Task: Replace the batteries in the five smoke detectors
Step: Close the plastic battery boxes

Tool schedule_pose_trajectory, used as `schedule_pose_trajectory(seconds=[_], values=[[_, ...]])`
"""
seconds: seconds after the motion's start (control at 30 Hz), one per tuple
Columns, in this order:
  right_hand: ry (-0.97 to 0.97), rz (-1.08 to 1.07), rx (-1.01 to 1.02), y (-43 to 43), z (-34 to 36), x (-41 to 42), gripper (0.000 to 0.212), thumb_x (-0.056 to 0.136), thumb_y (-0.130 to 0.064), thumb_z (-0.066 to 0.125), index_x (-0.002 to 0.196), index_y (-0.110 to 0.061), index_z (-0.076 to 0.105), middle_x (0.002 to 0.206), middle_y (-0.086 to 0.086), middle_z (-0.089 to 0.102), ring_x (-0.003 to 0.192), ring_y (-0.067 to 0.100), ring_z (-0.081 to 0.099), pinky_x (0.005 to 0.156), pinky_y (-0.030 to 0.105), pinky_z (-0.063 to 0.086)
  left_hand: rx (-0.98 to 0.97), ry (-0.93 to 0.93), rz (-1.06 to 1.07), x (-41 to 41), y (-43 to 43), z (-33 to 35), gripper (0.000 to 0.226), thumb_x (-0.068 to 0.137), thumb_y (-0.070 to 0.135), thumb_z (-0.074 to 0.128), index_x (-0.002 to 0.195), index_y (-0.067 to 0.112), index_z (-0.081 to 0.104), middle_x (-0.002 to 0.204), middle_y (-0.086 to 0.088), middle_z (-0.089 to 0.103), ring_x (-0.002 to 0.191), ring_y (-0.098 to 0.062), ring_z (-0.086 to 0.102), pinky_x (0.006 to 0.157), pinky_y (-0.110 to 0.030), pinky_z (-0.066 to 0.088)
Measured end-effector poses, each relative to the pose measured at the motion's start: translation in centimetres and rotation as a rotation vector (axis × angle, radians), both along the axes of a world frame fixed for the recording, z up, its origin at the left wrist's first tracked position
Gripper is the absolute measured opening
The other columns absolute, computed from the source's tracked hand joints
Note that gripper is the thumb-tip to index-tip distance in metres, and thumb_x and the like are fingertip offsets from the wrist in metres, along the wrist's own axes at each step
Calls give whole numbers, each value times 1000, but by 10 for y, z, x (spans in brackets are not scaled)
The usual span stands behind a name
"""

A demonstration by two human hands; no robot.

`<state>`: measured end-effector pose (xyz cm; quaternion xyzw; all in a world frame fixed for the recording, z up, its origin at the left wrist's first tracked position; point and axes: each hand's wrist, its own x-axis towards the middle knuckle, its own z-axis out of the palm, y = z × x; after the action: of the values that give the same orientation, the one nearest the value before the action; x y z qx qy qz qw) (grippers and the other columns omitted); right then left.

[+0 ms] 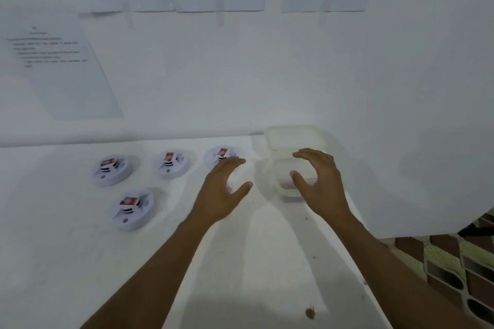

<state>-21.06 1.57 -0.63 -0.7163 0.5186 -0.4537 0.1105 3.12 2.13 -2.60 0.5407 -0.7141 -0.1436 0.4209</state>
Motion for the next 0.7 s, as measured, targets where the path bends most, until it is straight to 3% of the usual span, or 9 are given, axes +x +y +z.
schedule_pose_trajectory(seconds=[0.2, 0.27, 0.33, 0.43, 0.53, 0.7], values=[[36, 205, 29, 14, -12, 102, 35, 84, -17, 72, 118, -20, 65, 120, -11, 58, 116, 14, 52, 99, 12, 32, -8, -132, 58, 108, 31, -14, 66, 81, 62, 52, 130, 18, 56, 133, 0, 57, 125, -14, 48, 110, -33, 34], [66, 225, 151, 19, -25, 129, 40, 82, -32, 69, 121, -22, 63, 125, -8, 57, 119, 18, 51, 99, 15, 32, -43, -271, 166, 144, 43, -21, 66, 80, 65, 50, 128, 20, 57, 135, -3, 56, 129, -24, 47, 110, -52, 32], [118, 198, 317, 22, -41, 149, 57, 75, -52, 67, 126, -29, 58, 134, -5, 51, 125, 19, 46, 103, 26, 34, -25, -377, 276, 177, 54, -29, 67, 75, 66, 53, 127, 25, 55, 140, -3, 51, 135, -29, 40, 108, -61, 28], [144, 141, 437, 26, -58, 171, 76, 66, -59, 73, 133, -33, 50, 141, -2, 44, 127, 21, 44, 107, 42, 38, 86, -307, 300, 214, 68, -44, 78, 66, 70, 57, 132, 28, 51, 148, -5, 41, 140, -30, 31, 111, -56, 27], [121, 90, 399, 30, -65, 189, 76, 68, -49, 81, 135, -32, 49, 142, -1, 44, 125, 23, 46, 106, 46, 40, 212, -81, 183, 233, 73, -53, 86, 63, 69, 60, 138, 31, 44, 147, 0, 40, 137, -19, 34, 112, -46, 33], [173, 43, 336, 34, -68, 219, 77, 63, -66, 68, 131, -36, 49, 131, -9, 50, 115, 16, 53, 97, 48, 47, 170, 3, 110, 251, 66, -55, 85, 59, 61, 69, 134, 24, 50, 129, 2, 45, 119, -13, 46, 102, -32, 42]])
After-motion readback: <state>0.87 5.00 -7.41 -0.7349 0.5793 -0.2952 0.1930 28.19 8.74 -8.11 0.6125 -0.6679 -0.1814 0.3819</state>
